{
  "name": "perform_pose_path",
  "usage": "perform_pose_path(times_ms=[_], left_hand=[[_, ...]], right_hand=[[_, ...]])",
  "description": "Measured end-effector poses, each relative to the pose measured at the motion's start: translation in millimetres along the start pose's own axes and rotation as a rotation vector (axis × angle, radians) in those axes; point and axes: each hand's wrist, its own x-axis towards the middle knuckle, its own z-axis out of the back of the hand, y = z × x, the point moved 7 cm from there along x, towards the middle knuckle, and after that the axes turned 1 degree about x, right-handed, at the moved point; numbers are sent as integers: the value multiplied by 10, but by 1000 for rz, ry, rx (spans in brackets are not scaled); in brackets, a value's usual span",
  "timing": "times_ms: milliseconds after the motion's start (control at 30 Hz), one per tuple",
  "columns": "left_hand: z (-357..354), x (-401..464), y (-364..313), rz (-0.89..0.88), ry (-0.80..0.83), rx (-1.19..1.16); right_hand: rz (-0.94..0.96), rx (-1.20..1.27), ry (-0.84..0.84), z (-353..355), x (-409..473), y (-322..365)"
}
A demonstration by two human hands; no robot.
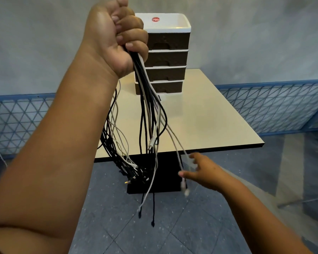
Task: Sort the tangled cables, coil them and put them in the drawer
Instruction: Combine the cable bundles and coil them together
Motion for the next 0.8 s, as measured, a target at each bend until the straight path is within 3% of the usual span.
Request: perform_pose_path(times_ms=[100, 200, 267, 433, 800], left_hand=[[-78, -39, 37, 23, -35, -92], [-185, -75, 75, 27, -14, -122], [-255, -94, 95, 38, -16, -131], [-242, -82, 54, -5, -54, -91], [-134, -55, -62, -24, -111, -79]], right_hand=[[326, 136, -319, 160, -327, 718], [469, 283, -371, 120, -476, 1149], [473, 394, -338, 88, -424, 1249], [423, 407, -212, -55, -214, 1147], [218, 83, 143, -287, -13, 400]])
